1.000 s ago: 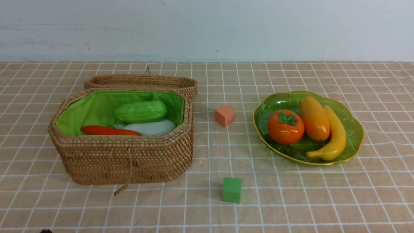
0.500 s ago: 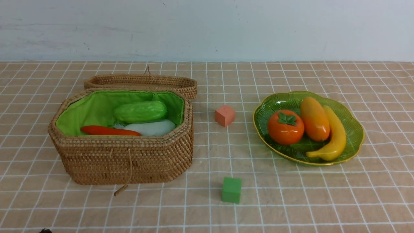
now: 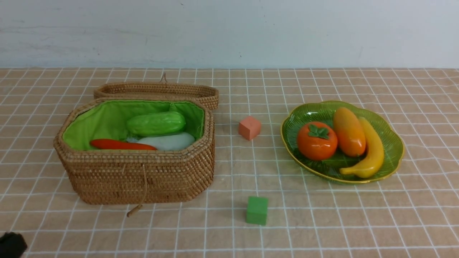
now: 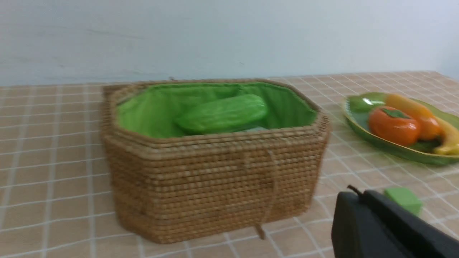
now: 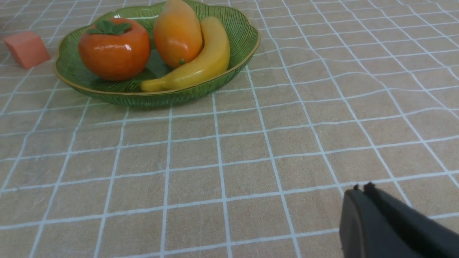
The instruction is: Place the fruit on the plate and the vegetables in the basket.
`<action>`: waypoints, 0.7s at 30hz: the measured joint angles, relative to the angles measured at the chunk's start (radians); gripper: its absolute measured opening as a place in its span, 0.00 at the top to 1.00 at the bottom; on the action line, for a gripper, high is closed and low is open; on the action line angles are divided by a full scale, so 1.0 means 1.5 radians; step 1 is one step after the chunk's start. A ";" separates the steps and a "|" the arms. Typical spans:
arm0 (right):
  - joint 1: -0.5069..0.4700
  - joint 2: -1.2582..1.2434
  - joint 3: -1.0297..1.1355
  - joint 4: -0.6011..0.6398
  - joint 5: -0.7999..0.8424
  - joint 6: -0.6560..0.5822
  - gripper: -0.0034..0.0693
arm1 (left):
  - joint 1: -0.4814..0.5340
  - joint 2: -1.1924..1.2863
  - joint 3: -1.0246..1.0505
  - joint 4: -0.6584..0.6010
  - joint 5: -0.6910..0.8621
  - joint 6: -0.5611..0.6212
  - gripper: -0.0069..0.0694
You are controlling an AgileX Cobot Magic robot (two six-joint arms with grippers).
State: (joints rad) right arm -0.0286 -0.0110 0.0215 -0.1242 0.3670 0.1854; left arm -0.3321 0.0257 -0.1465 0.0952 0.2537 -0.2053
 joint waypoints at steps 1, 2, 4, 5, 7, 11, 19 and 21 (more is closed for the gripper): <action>0.000 0.000 0.000 0.000 0.000 0.000 0.96 | 0.008 -0.004 0.002 -0.007 -0.004 0.015 0.93; 0.000 0.000 0.000 0.000 0.000 0.000 0.96 | 0.058 -0.016 0.022 -0.051 -0.013 0.053 0.93; 0.000 0.000 0.000 0.000 0.000 0.000 0.96 | 0.119 -0.023 0.079 -0.100 -0.033 0.090 0.93; 0.000 0.000 0.000 0.000 0.000 0.000 0.96 | 0.131 -0.023 0.095 -0.109 -0.028 0.090 0.93; 0.000 0.000 0.000 0.000 0.000 0.000 0.96 | 0.145 -0.023 0.110 -0.114 0.014 0.076 0.93; 0.000 0.000 0.000 0.000 0.000 0.000 0.96 | 0.142 -0.023 0.118 -0.121 0.085 0.027 0.93; 0.000 0.000 0.000 0.001 0.000 0.000 0.96 | 0.130 -0.023 0.118 -0.123 0.081 -0.013 0.93; 0.000 0.000 0.000 0.001 0.000 0.000 0.95 | 0.130 -0.023 0.118 -0.123 0.081 -0.014 0.93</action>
State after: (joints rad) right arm -0.0286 -0.0110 0.0215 -0.1232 0.3673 0.1854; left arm -0.1370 -0.0089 0.0312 -0.0888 0.3746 -0.2268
